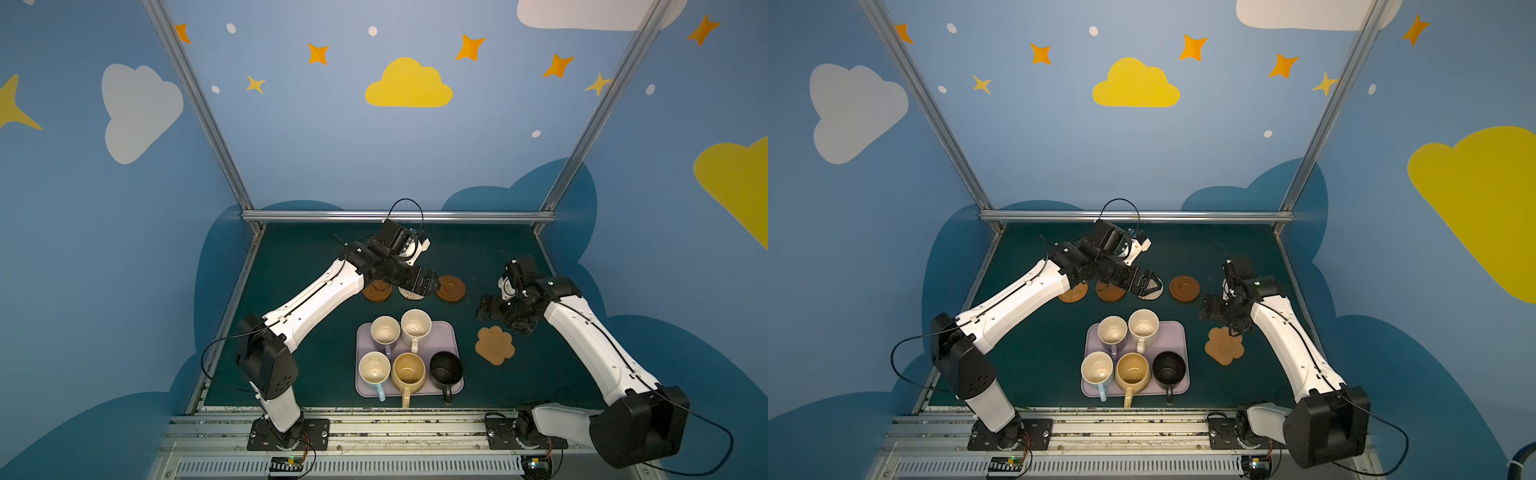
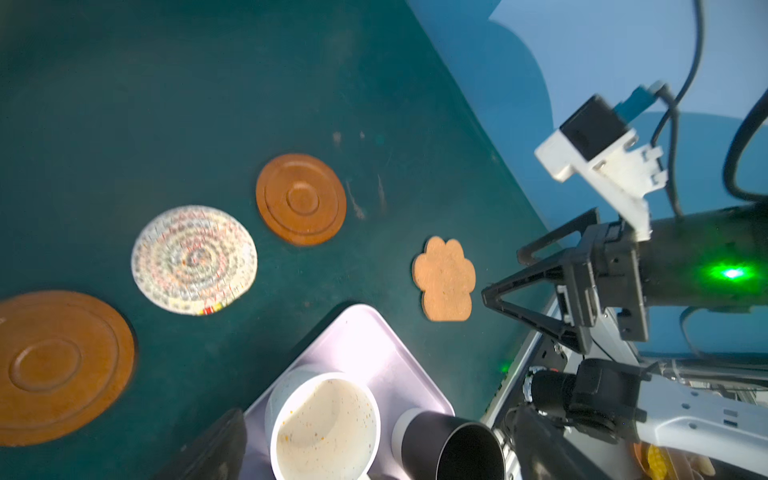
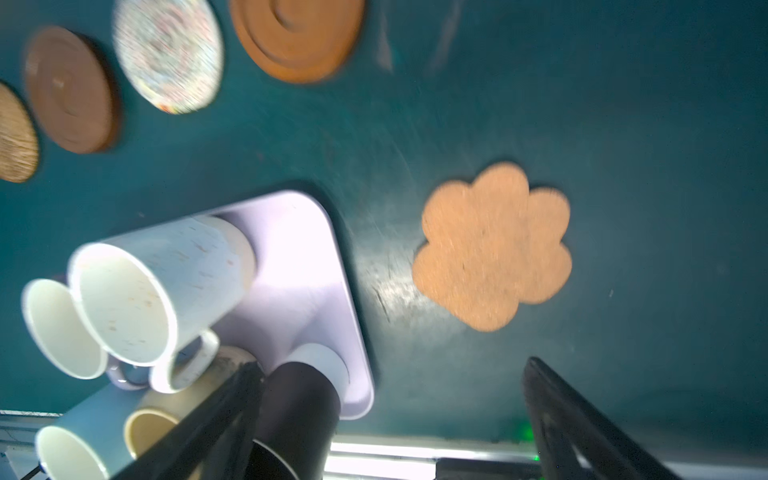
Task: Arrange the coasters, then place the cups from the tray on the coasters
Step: 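Lift the right gripper and move it over the cork paw coaster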
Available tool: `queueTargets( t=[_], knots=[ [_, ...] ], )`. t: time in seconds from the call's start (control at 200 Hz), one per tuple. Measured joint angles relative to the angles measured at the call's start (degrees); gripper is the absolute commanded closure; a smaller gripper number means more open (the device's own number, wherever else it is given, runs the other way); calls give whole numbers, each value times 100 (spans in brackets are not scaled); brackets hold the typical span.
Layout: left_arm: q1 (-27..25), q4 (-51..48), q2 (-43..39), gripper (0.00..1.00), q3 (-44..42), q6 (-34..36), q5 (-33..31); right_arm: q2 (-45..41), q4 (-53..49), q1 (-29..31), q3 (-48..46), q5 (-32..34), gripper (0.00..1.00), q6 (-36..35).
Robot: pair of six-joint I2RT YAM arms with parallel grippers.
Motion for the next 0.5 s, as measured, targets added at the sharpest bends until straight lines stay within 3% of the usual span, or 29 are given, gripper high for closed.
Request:
queueTargets(
  t=[0.501],
  knots=[
    [-131,-363,455,0,66,-96,146,153,396,247,-1475,-4,3,1093]
  ],
)
